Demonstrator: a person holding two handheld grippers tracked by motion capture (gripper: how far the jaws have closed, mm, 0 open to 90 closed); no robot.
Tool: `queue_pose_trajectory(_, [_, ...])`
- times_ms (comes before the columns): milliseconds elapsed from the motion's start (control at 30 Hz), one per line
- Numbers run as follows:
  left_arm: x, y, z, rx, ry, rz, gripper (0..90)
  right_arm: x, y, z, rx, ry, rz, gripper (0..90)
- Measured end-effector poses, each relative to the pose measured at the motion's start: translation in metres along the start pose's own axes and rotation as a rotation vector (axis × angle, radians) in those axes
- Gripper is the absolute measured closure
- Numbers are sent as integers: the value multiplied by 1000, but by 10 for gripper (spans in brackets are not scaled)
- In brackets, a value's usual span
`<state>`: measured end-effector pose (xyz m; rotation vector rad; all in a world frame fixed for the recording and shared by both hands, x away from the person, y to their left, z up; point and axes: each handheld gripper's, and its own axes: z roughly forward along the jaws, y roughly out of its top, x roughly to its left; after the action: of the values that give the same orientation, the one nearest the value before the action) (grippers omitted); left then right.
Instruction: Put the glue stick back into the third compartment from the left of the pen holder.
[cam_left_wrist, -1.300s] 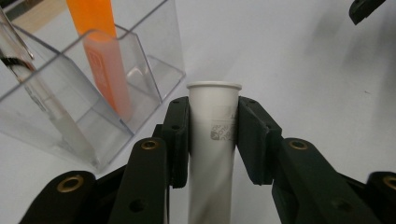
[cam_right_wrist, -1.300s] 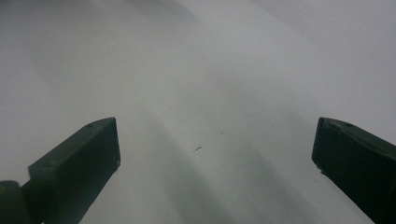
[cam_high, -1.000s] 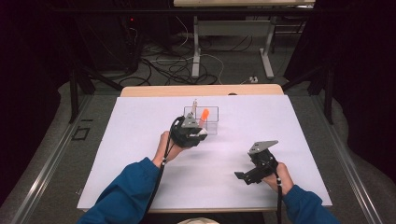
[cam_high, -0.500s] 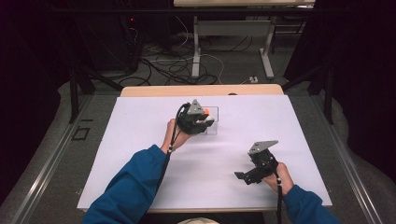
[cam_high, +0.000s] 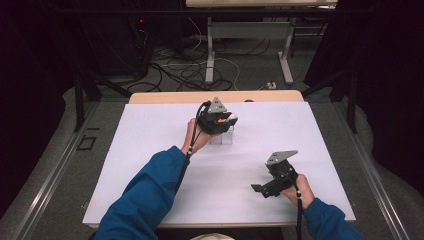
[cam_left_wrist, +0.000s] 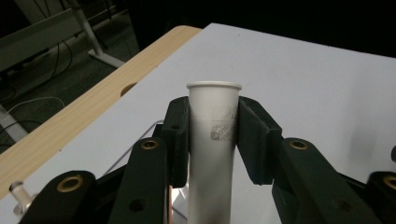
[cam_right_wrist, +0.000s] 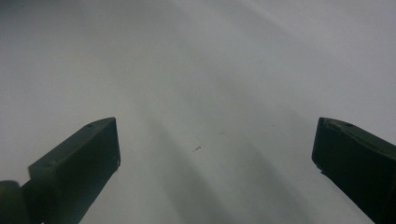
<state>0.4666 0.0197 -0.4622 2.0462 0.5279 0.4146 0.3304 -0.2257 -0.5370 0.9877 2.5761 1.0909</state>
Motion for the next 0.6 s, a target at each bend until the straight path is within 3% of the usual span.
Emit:
queue_pose_trajectory(233, [1,8,11,-44,18,5,664,0,0,-1,13,0,-5,5])
queue_pose_trajectory(600, [7,8,26,-42,30,8,664,0,0,-1,8,0,-5,5])
